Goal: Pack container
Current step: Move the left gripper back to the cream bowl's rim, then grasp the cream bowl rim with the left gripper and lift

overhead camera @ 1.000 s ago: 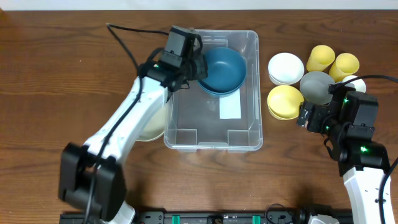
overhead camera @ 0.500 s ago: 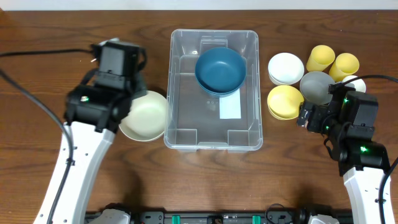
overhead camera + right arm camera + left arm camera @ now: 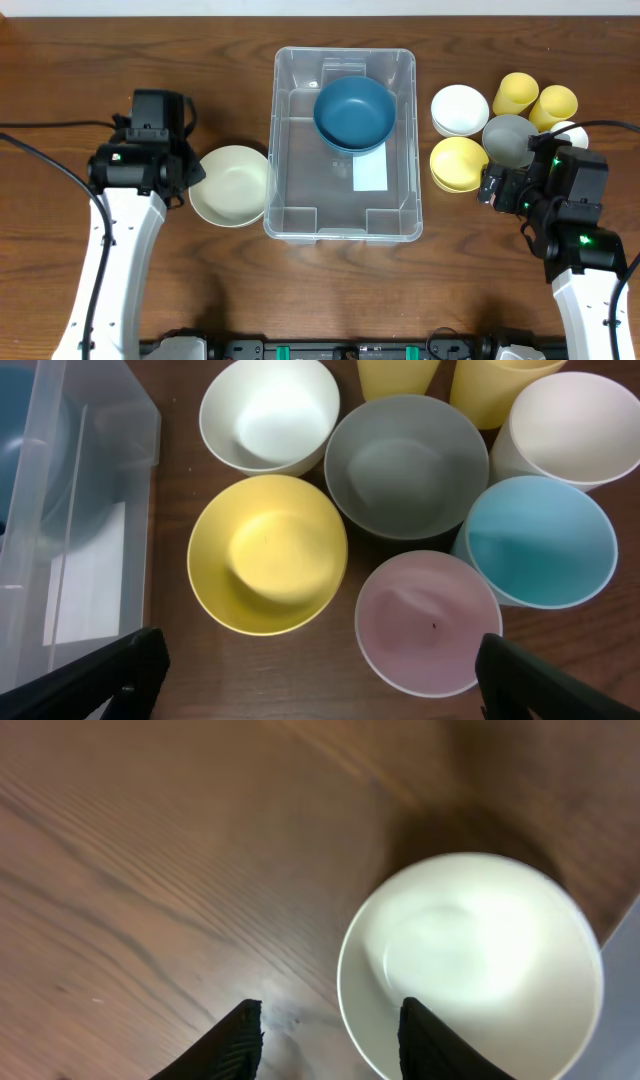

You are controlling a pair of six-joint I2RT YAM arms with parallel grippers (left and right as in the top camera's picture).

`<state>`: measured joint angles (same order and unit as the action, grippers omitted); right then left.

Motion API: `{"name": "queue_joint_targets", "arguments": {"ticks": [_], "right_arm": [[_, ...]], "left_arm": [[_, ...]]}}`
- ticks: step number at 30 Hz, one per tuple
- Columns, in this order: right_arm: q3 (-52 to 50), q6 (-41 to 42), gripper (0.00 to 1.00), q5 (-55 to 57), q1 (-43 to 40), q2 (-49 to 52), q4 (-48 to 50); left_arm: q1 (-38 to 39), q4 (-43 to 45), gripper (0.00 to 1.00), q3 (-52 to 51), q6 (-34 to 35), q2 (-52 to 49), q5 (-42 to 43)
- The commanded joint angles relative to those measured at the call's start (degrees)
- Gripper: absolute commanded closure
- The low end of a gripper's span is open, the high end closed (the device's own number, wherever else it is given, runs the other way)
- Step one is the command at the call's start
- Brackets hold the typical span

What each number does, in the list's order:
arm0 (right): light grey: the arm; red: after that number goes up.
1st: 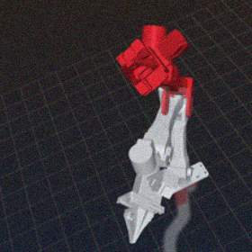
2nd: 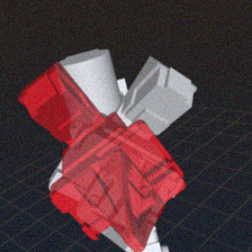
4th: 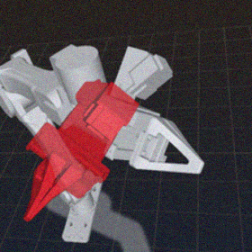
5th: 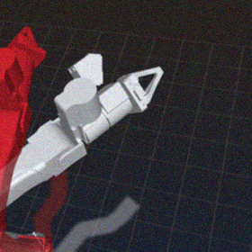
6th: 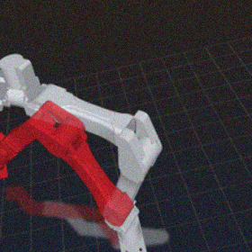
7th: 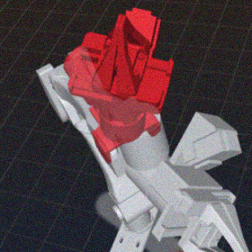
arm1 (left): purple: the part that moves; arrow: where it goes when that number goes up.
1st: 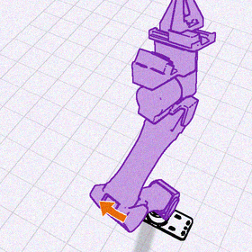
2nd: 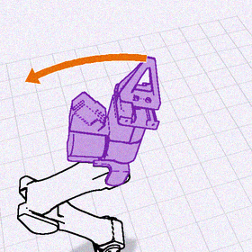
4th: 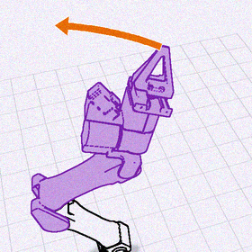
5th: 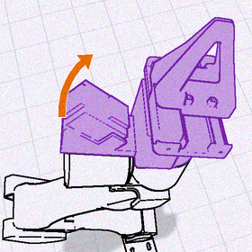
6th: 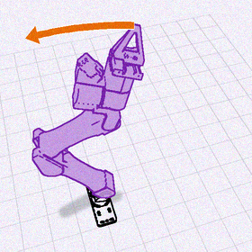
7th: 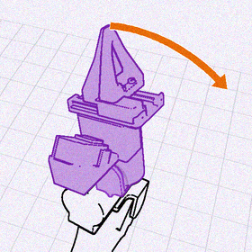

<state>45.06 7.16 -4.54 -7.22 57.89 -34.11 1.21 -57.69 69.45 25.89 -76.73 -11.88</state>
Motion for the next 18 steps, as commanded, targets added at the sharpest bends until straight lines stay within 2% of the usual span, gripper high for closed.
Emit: {"name": "queue_joint_targets", "arguments": {"ticks": [1,7,18], "right_arm": [[0.74,-0.39,0.01,-0.42,-0.22,-0.22,-0.04],[0.74,-0.39,0.01,-0.42,-0.22,-0.22,-0.04],[0.74,-0.39,0.01,-0.42,-0.22,-0.22,-0.04]], "left_arm": [[-2.23,1.97,0.55,-3.93,-0.81,-0.44,6.43],[-5.53,8.02,0.55,-11.28,-1.88,-0.44,12.50],[-6.25,19.82,0.55,-21.88,-1.81,-0.44,16.02]]}}
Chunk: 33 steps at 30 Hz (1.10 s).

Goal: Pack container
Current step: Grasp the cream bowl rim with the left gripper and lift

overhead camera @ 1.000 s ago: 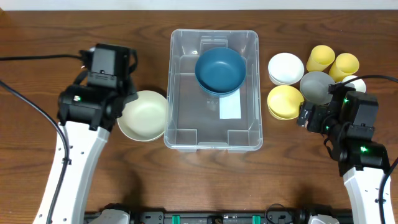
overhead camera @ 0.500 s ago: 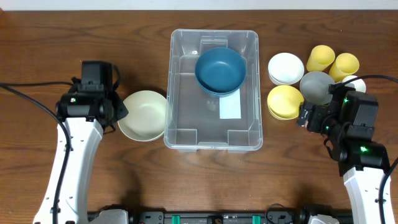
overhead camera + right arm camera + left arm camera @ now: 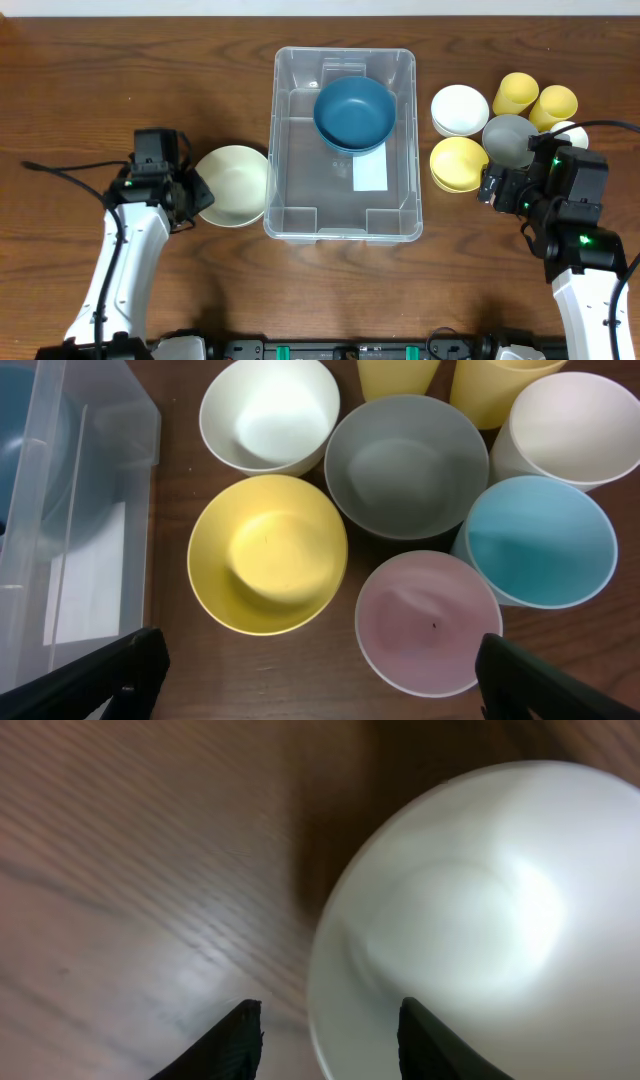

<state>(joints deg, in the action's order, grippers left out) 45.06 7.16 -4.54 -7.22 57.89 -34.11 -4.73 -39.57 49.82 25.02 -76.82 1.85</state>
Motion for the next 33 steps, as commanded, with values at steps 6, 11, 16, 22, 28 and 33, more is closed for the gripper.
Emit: {"name": "queue_joint_targets", "arguments": {"ticks": [6,11,16,22,28,33], "right_arm": [[0.74,-0.39,0.01,-0.42,-0.22,-0.22,-0.04],[0.74,-0.39,0.01,-0.42,-0.22,-0.22,-0.04],[0.74,-0.39,0.01,-0.42,-0.22,-0.22,-0.04],[0.74,-0.39,0.01,-0.42,-0.22,-0.24,-0.04],[0.74,-0.39,0.01,-0.42,-0.22,-0.22,-0.04],[0.74,-0.39,0.01,-0.42,-0.22,-0.22,-0.04]], "left_arm": [[-0.35,6.84,0.55,-6.86,-0.74,-0.35,2.25],[-0.35,8.22,0.55,-8.04,-0.74,-0.35,2.27],[-0.35,8.83,0.55,-8.04,-0.72,-0.35,2.27],[-0.35,8.90,0.56,-8.04,-0.28,-0.37,2.25],[-0.35,9.40,0.56,-8.04,-0.33,-2.43,2.25],[-0.35,11.54,0.56,-8.04,-0.33,-5.57,2.27]]}}
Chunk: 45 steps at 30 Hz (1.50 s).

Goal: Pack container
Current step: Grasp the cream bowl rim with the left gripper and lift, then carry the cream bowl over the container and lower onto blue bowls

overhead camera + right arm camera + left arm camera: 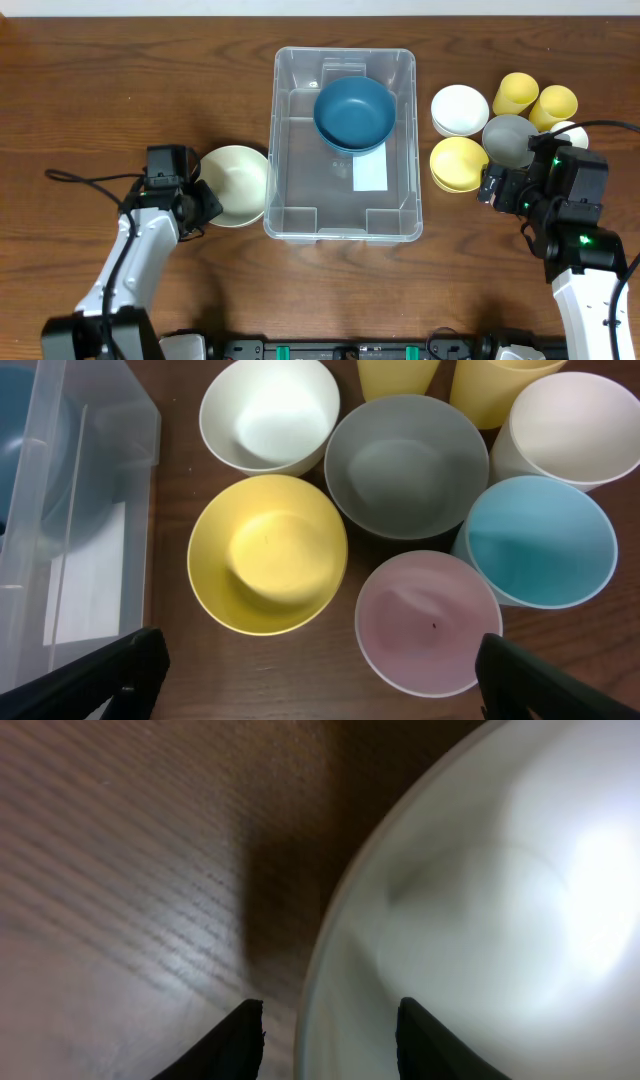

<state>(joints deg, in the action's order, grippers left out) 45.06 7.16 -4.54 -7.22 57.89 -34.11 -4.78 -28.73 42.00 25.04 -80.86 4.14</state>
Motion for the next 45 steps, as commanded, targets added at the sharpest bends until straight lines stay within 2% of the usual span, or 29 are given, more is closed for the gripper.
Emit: {"name": "queue_joint_targets", "arguments": {"ticks": [1,4,6,9,10,13,20,28,30,35,43,45], "right_arm": [[0.74,-0.39,0.01,-0.42,-0.22,-0.22,-0.04],[0.74,-0.39,0.01,-0.42,-0.22,-0.22,-0.04],[0.74,-0.39,0.01,-0.42,-0.22,-0.24,-0.04],[0.74,-0.39,0.01,-0.42,-0.22,-0.22,-0.04],[0.74,-0.39,0.01,-0.42,-0.22,-0.22,-0.04],[0.74,-0.39,0.01,-0.42,-0.22,-0.24,-0.04],[0.74,-0.39,0.01,-0.42,-0.22,-0.24,-0.04],[0.74,-0.39,0.01,-0.42,-0.22,-0.22,-0.04],[0.74,-0.39,0.01,-0.42,-0.22,-0.22,-0.04],[0.74,-0.39,0.01,-0.42,-0.22,-0.22,-0.04],[0.74,-0.39,0.01,-0.42,-0.22,-0.22,-0.04],[0.74,-0.39,0.01,-0.42,-0.22,-0.22,-0.04]], "left_arm": [[-0.31,1.31,0.62,-0.22,-0.35,-1.86,-0.04],[-0.31,2.27,0.76,-0.02,-0.33,-1.64,-0.02],[-0.31,2.29,0.80,0.44,-0.33,-1.29,-0.02],[-0.31,1.97,0.81,1.46,-0.35,-0.33,-0.02],[-0.31,1.84,0.88,1.86,-0.35,0.17,-0.02],[-0.31,1.88,0.95,3.21,-0.35,2.54,-0.04],[-1.14,1.84,0.94,8.04,-0.33,10.58,-1.86],[-1.75,1.90,0.94,13.75,-0.35,18.47,-12.83],[-1.75,2.03,0.94,14.56,-0.33,19.63,-12.72],[-1.22,2.10,0.94,15.26,0.81,21.20,-4.28],[2.25,5.53,0.94,15.26,4.22,20.24,17.70],[4.33,7.39,0.94,15.28,4.72,20.02,20.55]]}}
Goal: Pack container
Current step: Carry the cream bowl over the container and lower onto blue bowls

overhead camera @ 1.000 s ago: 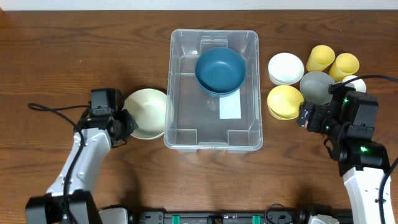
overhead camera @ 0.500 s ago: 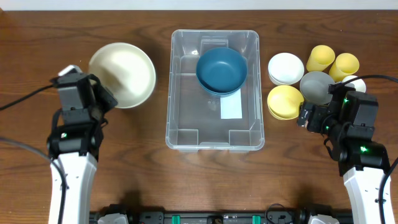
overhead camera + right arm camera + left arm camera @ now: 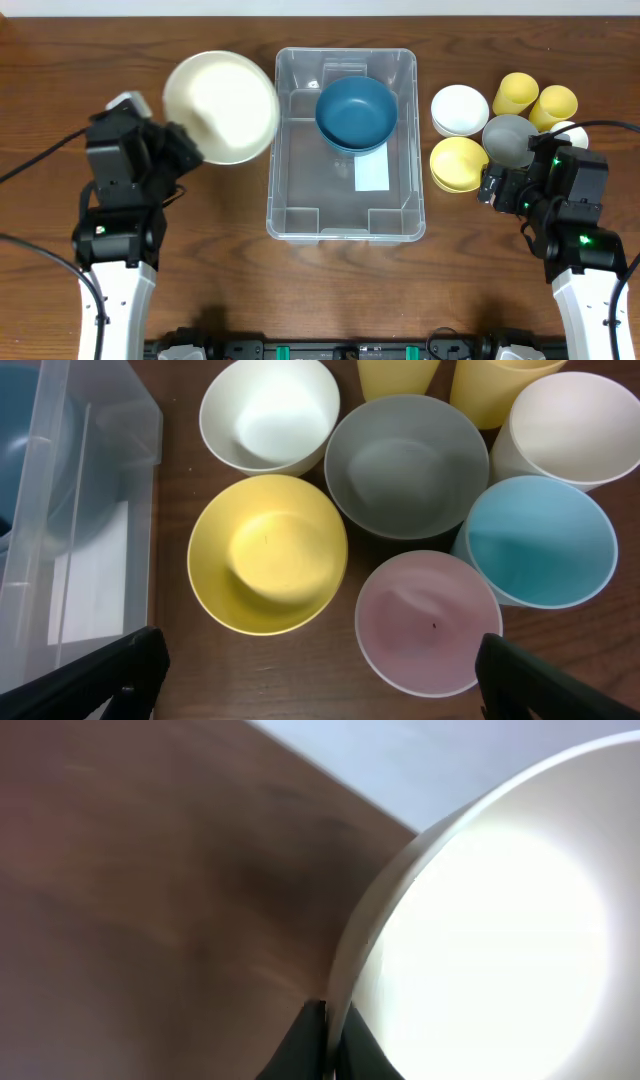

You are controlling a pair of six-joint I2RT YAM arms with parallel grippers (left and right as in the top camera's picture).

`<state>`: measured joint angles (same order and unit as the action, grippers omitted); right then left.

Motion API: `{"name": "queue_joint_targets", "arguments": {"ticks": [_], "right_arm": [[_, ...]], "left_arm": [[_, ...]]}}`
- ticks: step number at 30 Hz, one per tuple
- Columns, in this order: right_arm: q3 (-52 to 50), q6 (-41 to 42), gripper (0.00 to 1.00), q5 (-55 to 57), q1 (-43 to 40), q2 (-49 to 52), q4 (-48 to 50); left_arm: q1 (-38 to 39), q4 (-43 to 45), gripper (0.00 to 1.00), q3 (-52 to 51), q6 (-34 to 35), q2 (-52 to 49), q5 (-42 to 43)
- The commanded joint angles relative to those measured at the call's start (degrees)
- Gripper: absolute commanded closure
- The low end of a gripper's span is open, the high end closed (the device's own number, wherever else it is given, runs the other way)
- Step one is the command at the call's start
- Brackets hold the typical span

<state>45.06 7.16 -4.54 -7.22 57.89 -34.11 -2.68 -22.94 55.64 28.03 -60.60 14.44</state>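
Observation:
My left gripper (image 3: pixel 328 1045) is shut on the rim of a cream bowl (image 3: pixel 222 105), which hangs lifted off the table just left of the clear container (image 3: pixel 345 215); in the left wrist view the cream bowl (image 3: pixel 490 930) fills the right side. A dark blue bowl (image 3: pixel 356 112) lies in the container's far end, by a white label (image 3: pixel 371 173). My right gripper (image 3: pixel 315 675) stands open over the table near a yellow bowl (image 3: pixel 267 552) and a pink cup (image 3: pixel 428 622).
Right of the container cluster a white bowl (image 3: pixel 268 412), grey bowl (image 3: pixel 407 464), light blue cup (image 3: pixel 541 540), white cup (image 3: pixel 572 422) and two yellow cups (image 3: pixel 517 93). The container's wall (image 3: pixel 100 510) stands at the left of the right wrist view.
My left gripper was open around the cream bowl's rim on the table; now it is shut on the rim and the bowl is raised and farther back. The right arm has not moved.
The cream bowl sat on the table left of the container with my open left gripper beside it. The gripper then stood closer to the bowl's near-left rim, then straddled it. Now it holds the bowl in the air. The right arm has stayed still throughout.

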Motion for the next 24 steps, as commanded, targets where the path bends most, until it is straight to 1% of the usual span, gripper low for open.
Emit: {"name": "queue_joint_targets", "arguments": {"ticks": [1,5,10,16,21,24], "right_arm": [[0.74,-0.39,0.01,-0.42,-0.22,-0.22,-0.04],[0.74,-0.39,0.01,-0.42,-0.22,-0.24,-0.04],[0.74,-0.39,0.01,-0.42,-0.22,-0.22,-0.04],[0.74,-0.39,0.01,-0.42,-0.22,-0.22,-0.04],[0.74,-0.39,0.01,-0.42,-0.22,-0.22,-0.04],[0.74,-0.39,0.01,-0.42,-0.22,-0.22,-0.04]], "left_arm": [[3.10,2.14,0.94,1.73,2.32,-0.31,10.43],[7.74,3.61,0.94,3.87,2.75,-1.22,10.34],[12.00,1.14,0.94,11.39,2.69,-6.05,7.48],[16.41,-6.25,0.94,23.78,0.68,-16.63,4.57],[20.79,-14.43,0.94,35.17,-2.99,-26.99,-2.49],[22.93,-16.85,0.94,39.60,-3.76,-32.15,-6.54]]}}
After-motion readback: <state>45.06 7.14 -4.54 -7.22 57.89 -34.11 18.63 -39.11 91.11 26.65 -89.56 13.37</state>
